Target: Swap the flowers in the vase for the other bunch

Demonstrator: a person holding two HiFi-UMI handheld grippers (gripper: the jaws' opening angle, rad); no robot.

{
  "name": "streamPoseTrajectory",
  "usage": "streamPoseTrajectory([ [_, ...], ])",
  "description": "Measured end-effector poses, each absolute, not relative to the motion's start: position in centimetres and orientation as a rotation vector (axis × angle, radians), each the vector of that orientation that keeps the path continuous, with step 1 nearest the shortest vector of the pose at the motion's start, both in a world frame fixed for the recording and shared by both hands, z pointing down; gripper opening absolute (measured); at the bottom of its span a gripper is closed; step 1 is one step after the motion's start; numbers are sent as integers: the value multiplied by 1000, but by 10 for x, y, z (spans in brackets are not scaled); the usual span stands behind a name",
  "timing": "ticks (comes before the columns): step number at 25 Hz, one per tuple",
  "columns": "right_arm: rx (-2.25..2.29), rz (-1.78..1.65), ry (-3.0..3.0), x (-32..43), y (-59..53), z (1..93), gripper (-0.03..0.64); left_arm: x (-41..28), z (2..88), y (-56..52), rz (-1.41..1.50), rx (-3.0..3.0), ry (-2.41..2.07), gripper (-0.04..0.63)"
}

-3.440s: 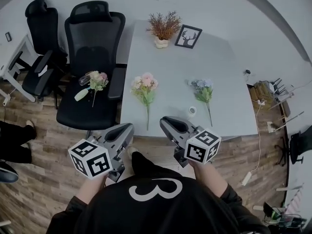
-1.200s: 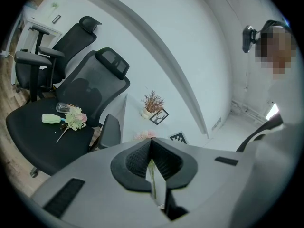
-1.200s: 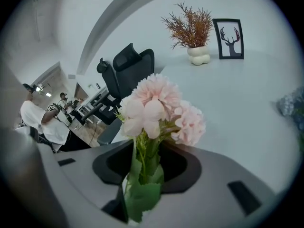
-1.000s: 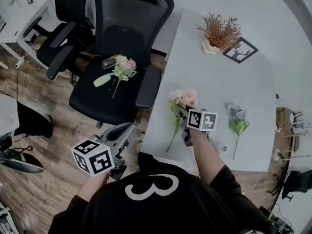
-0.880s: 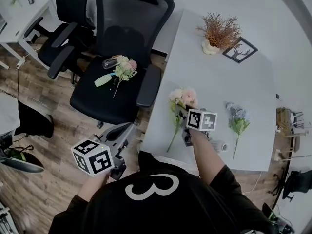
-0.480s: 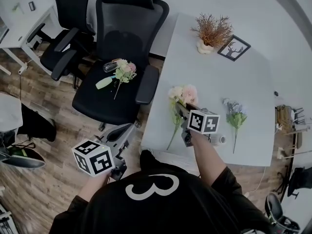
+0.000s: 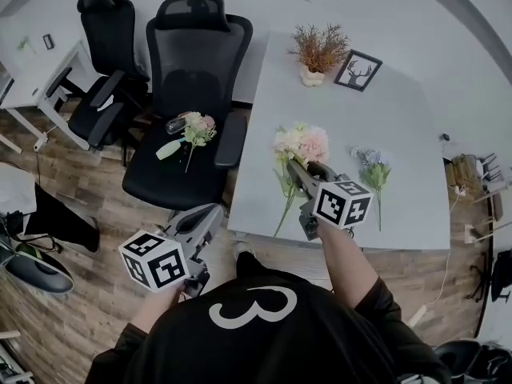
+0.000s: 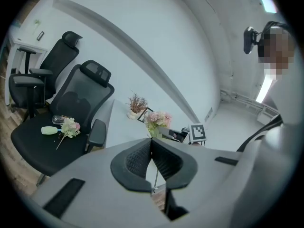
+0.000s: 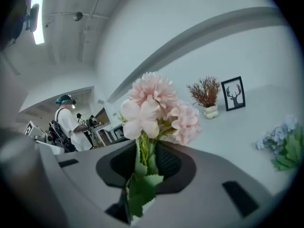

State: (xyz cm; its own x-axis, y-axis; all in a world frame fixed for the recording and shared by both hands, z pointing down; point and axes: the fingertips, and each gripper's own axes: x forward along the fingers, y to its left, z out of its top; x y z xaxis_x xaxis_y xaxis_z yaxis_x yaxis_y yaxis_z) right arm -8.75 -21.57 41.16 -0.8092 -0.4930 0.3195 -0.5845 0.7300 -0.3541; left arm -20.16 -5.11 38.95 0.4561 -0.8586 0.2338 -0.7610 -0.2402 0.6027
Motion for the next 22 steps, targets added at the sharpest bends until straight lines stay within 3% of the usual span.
streamPoseTrajectory([
  [22,1217,118,-2926,44,-160,263,84,-96,359,-47,-146,2261,-1098,11],
])
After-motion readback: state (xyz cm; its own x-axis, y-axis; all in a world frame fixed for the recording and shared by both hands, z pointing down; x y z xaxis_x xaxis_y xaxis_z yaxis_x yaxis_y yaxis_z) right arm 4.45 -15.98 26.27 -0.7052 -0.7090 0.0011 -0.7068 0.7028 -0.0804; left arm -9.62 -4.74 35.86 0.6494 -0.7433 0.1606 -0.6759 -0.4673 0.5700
